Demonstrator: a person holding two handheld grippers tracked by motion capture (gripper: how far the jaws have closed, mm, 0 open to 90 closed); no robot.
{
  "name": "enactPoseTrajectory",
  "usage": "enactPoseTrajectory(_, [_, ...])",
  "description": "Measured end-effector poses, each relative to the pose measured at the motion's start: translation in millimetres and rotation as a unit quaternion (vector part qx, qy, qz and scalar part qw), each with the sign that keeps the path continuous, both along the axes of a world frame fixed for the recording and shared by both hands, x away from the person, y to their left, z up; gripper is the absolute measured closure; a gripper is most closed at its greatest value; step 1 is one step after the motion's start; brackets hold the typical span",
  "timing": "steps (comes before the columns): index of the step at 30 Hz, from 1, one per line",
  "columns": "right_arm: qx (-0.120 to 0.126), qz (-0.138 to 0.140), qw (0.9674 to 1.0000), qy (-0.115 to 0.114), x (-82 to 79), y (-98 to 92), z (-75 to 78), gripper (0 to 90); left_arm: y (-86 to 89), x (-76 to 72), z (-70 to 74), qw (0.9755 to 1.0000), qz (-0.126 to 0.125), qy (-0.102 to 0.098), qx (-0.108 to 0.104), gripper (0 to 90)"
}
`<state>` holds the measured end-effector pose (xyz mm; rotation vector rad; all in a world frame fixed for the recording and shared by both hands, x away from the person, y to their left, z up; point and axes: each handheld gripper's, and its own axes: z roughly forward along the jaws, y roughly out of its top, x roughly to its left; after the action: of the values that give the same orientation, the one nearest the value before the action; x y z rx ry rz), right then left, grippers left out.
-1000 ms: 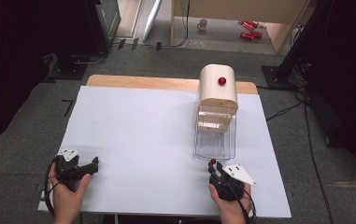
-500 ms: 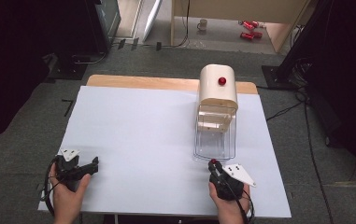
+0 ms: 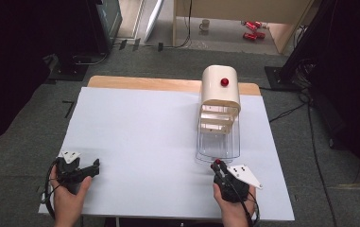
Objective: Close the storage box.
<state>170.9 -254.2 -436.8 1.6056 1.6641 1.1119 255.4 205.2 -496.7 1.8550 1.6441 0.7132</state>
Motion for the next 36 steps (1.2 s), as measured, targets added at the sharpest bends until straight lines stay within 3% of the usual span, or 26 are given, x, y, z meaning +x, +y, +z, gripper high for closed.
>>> enactPoseTrajectory(11, [-0.006,0.002,1.0000,-0.008,5.8,1.4,15.5,75.1,0.0,0.0,0.0,1.0000,0.000,0.000,0.000,11.0])
enactPoseTrajectory(28, [-0.010,-0.010,0.9998,-0.014,35.4,-2.8,34.4,75.1,0.1,0.0,0.1,1.0000,0.000,0.001,0.000,11.0])
enactPoseTrajectory(36, [-0.014,-0.011,0.9998,-0.012,50.4,-4.3,34.7,75.2,0.1,0.0,0.0,1.0000,0.000,0.000,0.000,11.0])
